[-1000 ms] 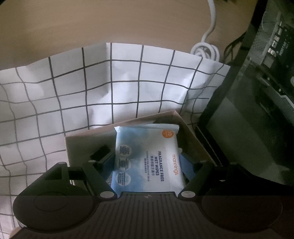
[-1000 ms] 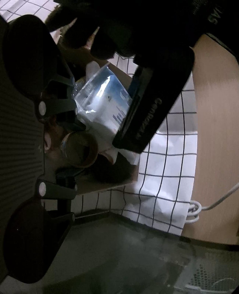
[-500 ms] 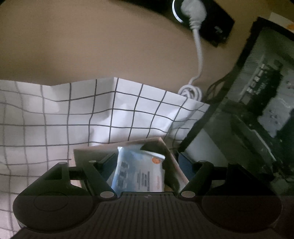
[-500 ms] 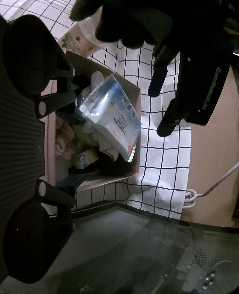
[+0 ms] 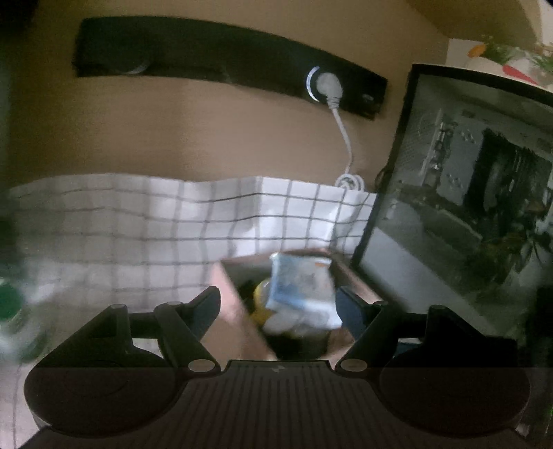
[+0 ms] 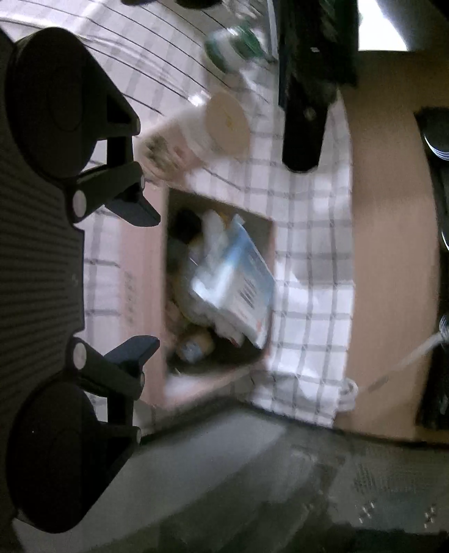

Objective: Organize soft objects

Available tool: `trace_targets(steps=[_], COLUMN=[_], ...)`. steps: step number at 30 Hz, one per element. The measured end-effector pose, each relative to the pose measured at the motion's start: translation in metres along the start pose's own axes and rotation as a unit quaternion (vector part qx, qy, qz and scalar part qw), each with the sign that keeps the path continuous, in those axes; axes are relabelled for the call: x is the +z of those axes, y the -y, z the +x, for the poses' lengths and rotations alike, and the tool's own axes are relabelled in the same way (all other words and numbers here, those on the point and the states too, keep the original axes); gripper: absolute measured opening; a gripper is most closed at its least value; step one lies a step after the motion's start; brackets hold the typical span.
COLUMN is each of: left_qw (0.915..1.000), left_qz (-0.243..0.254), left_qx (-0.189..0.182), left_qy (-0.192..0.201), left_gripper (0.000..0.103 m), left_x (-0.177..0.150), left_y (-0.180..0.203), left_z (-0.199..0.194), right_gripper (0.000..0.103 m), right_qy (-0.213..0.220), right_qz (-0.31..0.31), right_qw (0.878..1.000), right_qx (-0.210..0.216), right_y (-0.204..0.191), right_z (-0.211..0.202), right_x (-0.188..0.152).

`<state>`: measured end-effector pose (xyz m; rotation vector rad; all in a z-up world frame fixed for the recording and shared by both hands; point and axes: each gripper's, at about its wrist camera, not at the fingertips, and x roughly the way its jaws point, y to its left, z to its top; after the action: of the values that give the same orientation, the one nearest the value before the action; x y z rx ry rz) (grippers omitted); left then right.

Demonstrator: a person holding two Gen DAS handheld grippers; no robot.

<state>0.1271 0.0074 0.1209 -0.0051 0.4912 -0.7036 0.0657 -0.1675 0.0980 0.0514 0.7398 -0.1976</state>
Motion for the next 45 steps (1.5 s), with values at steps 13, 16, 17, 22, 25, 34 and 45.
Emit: trace_targets(steps=[13,16,17,22,25,34,45], left_qw=[0.9744,0.9685,0.9667,0.9595,0.9555,0.9458,0.9450], left_qz=[-0.093,-0.105,-0.108,-0.103,-0.087,-0.090,-0.092], left_qx=[0.197,0.217,0.223,0.255,0.275,0.306,0.308], left_qy=[-0.057,-0.063,-0.065,-0.061,-0.062,-0.063,-0.062], left_gripper=[0.079,0.079,0.079,0.078,0.080,0.081,0.081], left_x=[-0.140,-0.150,-0.153,-0.165,-0.166,-0.165,-0.165], left_y=[0.034,0.048,0.052,0.067,0.075,0.081,0.081], left_z=[-0.023,-0.015,-0.012,-0.005,0.002,0.009,0.009], right_gripper=[0.071,0.073,0.078,0.090,0.102,0.103,0.103], right_qy=[-0.064,-0.071,-0.061,-0.050,-0.047,-0.007,0.017], right_qz=[-0.079,-0.074,-0.079,-0.083,-0.063,-0.081,-0.080], right_qw=[0.990,0.988,0.988,0.989,0.993,0.990,0.989], right_qx=[0.098,0.114,0.116,0.109,0.089,0.116,0.121], right_y=[0.021,0.030,0.031,0.039,0.048,0.058,0.058], right_z=[0.012,0.017,0.017,0.022,0.026,0.032,0.034], right_x=[-0.073,-0.080,-0.083,-0.086,-0.087,-0.091,-0.094])
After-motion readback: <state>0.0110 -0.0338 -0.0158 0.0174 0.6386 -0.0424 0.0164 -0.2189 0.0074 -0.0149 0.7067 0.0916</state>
